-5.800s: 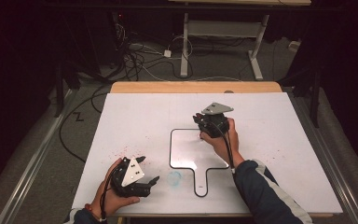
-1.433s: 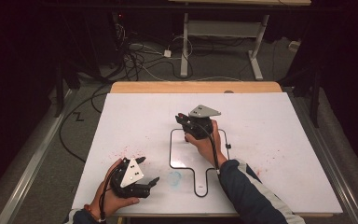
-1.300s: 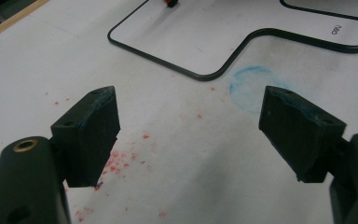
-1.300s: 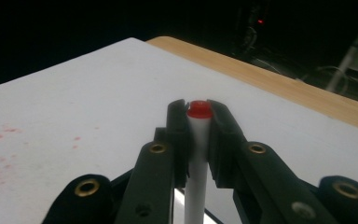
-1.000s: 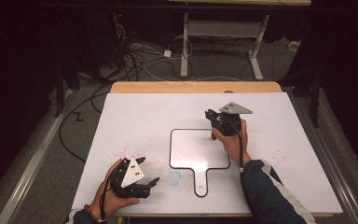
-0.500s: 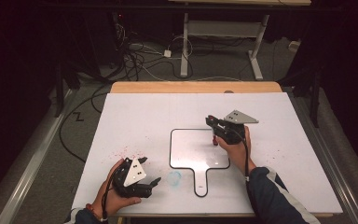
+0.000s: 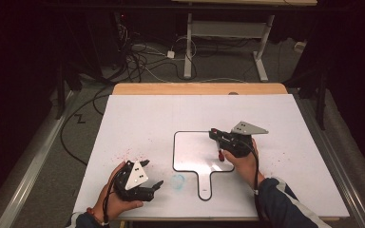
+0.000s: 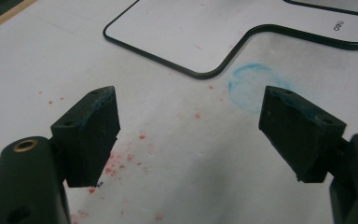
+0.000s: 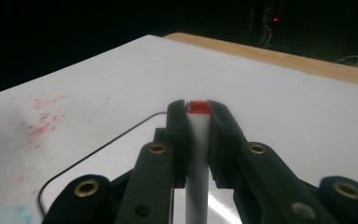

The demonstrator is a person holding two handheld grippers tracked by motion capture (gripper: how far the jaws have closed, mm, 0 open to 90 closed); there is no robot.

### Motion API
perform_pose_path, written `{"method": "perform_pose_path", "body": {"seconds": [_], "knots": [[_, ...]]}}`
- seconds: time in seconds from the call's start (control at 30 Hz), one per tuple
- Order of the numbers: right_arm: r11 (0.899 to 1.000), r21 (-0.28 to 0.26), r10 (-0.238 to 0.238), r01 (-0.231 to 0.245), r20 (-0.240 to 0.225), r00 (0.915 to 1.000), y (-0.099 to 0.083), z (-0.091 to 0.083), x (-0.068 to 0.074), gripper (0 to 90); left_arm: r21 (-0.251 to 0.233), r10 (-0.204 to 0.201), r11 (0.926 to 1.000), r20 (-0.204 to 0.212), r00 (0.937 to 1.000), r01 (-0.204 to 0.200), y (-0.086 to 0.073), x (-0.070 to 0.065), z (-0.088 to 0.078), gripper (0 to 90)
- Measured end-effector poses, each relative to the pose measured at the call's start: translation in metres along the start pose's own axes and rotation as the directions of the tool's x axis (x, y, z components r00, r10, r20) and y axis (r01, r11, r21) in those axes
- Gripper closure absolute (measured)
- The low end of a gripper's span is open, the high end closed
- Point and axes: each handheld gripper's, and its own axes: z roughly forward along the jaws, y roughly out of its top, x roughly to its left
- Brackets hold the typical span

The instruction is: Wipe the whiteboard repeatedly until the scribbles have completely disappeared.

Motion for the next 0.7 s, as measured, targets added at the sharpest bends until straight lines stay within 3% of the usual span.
{"method": "perform_pose_path", "body": {"seconds": [0.2,0.43,0.7], "knots": [[1.0,-0.025,0.01,-0.01,-0.026,0.9996,0.007,-0.021,0.007,80.8,-0.003,-0.002,1.0,0.0,1.0,0.002,0.001,0.004,0.002,19.2],[0.999,-0.046,0.027,-0.027,0.003,0.9996,0.018,-0.047,0.002,80.8,-0.009,-0.005,1.0,-0.005,1.0,0.005,0.0,0.006,0.0,19.3],[0.998,-0.013,0.055,-0.054,0.04,0.9977,0.022,-0.079,-0.005,80.8,-0.009,-0.005,0.9999,-0.022,0.9997,0.005,0.0,0.005,-0.001,17.9]]}}
